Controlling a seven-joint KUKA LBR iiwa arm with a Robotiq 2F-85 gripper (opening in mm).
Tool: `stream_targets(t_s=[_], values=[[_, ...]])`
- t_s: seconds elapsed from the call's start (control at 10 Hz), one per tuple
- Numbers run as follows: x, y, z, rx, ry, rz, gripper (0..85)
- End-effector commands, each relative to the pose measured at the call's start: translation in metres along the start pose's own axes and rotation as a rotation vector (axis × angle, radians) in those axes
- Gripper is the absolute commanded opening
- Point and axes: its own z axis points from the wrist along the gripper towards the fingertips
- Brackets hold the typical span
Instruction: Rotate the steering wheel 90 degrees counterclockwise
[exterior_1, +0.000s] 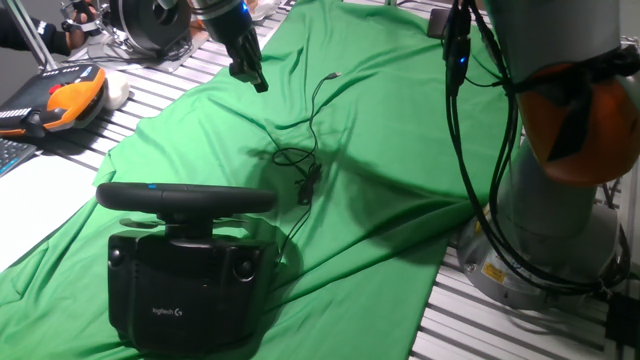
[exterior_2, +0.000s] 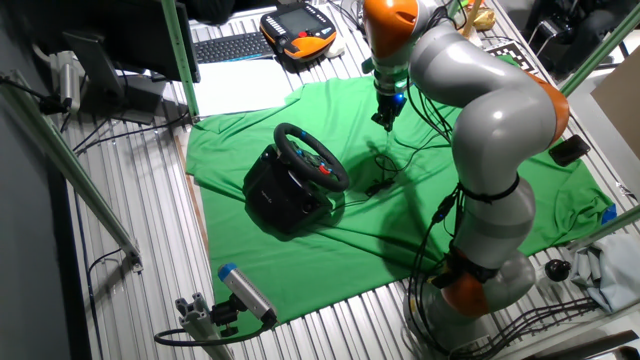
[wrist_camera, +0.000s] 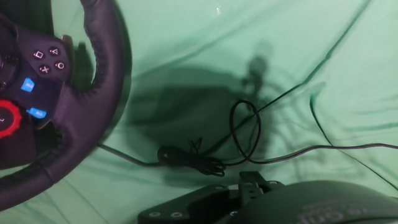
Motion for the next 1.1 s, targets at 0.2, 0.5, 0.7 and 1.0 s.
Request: stream_targets(t_s=[0.2,0.5,0.7,1.0], values=[[0.0001,-0.0001,0.0001,-0.001,-0.002,-0.003,0.0],[0.0001,-0.0001,0.0001,-0.003,-0.003,-0.013,0.0],[0.0001,-0.0001,0.0001,-0.003,-0.015,0.018,0.0],[0.0001,-0.0001,0.0001,-0.001,-0.108,0.055,0.0]])
